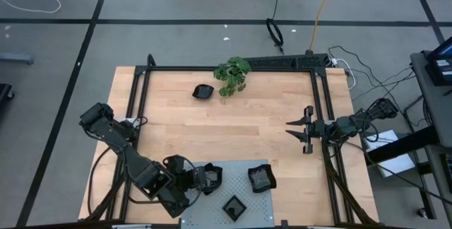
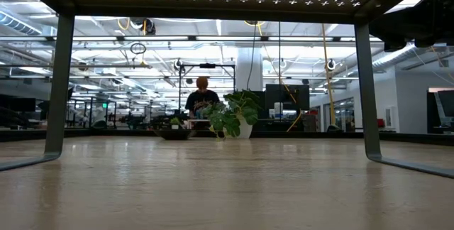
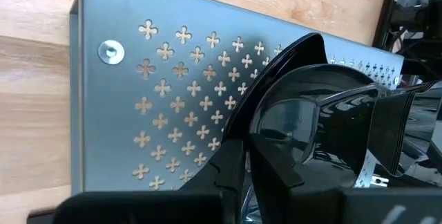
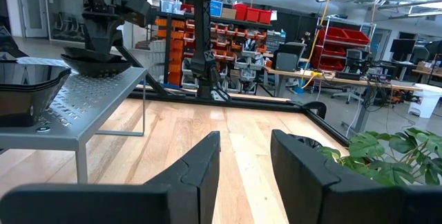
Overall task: Pick & Place Mini shaped plates
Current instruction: Stack the leaf-shaped plate onto the stacked leaf-shaped plate on the shelf
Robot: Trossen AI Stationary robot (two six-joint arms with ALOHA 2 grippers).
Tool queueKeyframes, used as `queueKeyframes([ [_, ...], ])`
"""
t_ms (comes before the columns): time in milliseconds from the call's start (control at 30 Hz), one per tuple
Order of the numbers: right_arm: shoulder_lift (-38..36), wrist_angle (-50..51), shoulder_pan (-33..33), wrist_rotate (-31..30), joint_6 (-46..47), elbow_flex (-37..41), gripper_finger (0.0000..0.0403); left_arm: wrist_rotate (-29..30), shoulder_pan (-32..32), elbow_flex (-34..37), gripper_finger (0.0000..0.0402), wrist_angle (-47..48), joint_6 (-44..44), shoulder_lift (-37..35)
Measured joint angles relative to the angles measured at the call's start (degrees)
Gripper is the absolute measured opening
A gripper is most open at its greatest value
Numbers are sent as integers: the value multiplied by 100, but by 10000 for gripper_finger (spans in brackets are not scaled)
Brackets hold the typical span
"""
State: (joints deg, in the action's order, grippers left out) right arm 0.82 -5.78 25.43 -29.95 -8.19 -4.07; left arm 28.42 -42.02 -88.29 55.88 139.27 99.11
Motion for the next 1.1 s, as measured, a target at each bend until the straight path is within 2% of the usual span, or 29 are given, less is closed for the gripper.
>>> queueKeyframes([
  [333, 0, 0, 1, 0, -2, 1, 118, -145, -55, 0, 40, 40, 194, 0],
  [467, 0, 0, 2, 2, -1, 0, 118, -129, -55, 0, 81, 74, 189, 0],
  [800, 0, 0, 1, 0, -2, 1, 118, 9, -6, 0, 227, 41, 31, 0],
  [967, 0, 0, 2, 0, 0, 0, 118, -32, 67, 0, 264, -6, -46, 0],
  [1100, 0, 0, 1, 2, -2, 1, 118, -185, 119, 0, 273, -28, -110, -18],
])
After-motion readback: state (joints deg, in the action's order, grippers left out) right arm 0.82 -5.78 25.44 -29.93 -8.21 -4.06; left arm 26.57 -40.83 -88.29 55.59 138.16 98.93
